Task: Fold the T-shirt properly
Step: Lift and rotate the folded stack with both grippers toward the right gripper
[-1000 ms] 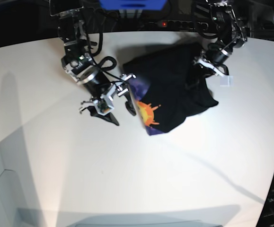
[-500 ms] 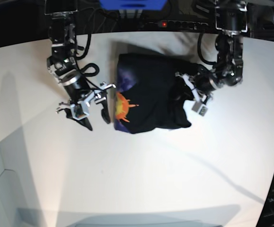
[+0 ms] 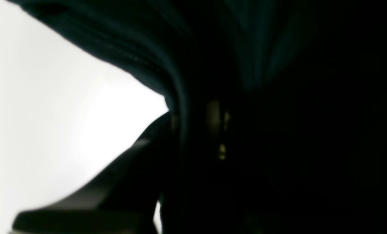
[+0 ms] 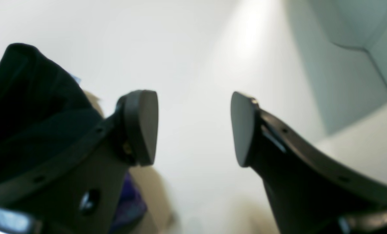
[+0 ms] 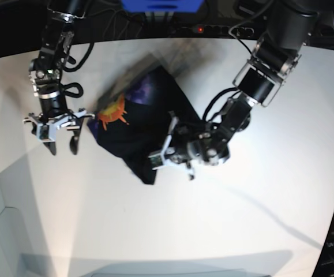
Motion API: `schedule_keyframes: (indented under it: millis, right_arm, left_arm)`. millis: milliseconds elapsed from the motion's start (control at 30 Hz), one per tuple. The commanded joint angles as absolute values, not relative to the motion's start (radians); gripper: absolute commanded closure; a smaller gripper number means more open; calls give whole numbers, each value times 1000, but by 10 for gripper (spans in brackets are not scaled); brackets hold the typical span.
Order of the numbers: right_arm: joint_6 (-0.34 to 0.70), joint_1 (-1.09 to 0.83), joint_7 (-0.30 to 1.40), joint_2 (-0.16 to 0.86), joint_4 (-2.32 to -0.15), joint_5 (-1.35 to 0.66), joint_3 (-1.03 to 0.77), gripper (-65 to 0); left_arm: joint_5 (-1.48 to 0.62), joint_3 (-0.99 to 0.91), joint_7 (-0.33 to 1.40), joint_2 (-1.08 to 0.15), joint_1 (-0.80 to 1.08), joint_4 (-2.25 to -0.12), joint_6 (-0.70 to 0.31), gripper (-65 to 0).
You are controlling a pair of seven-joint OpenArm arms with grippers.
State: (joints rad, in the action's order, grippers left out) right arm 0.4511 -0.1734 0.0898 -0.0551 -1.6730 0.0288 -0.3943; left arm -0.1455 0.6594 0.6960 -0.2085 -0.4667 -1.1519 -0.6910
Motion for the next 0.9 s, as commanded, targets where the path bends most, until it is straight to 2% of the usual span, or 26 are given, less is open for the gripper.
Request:
schedule_keyframes:
  millis: [0,233,400,633,867]
  right_arm:
    - [455,-165,61,-58,-1693,21,-421,-356]
    - [455,-185,61,-79,-1715,21,-524,-356]
    - [455,-203,61,-87,-1730,21,-562,-355]
    - [455,-205,61,-107,-1744,22,-598,-355]
    - [455,-205,61,-108,-1744,22,-598,-355]
  left_arm:
    - [-102,707,740,-185,-498,-1119,-698,-1]
    - [-31,943,653,-42,-616,-978,-698,-1]
    - [51,1023,588,31,-639,-920,-698,-9]
    - [170,1023,590,65,-631,-914,-698,-194]
    - [179,1018,591,58,-647,-917,-698,-290]
